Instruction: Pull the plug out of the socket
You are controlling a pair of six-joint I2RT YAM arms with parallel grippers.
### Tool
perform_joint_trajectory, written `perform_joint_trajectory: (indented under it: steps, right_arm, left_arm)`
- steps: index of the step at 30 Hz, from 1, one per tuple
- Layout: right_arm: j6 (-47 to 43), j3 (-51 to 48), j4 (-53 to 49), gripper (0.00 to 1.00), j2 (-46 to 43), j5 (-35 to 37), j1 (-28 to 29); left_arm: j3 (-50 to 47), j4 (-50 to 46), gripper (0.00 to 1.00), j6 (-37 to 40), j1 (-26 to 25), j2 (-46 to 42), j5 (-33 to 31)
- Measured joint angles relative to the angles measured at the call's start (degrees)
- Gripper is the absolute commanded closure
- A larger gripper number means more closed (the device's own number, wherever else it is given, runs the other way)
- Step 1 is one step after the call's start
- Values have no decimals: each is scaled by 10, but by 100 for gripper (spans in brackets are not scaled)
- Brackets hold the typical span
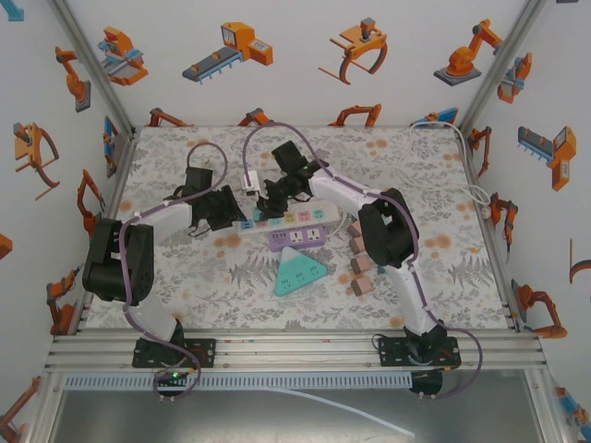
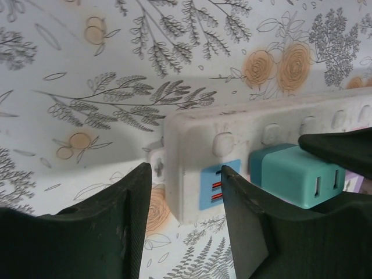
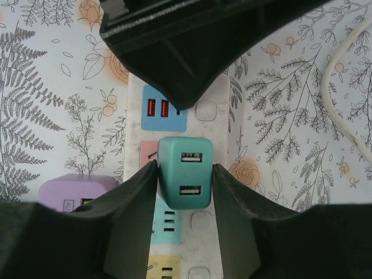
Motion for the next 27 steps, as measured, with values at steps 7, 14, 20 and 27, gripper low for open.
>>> perform_joint_trajectory:
  steps: [7,14,20,27]
  right_arm:
    - [7,7,-10,67,1,-6,1]
    - [22,17,-24,72,3,-6,2]
    - [39,23,-24,77,3,-11,2]
    - [52,24,-20,78,3,-15,2]
  left_arm:
    - [6,0,53,0,-5,13,19]
    - [7,-5,53,2,-9,13,11]
    - [7,-5,54,4,-13,13,-2]
    - [10,-9,53,4,-15,13,-8]
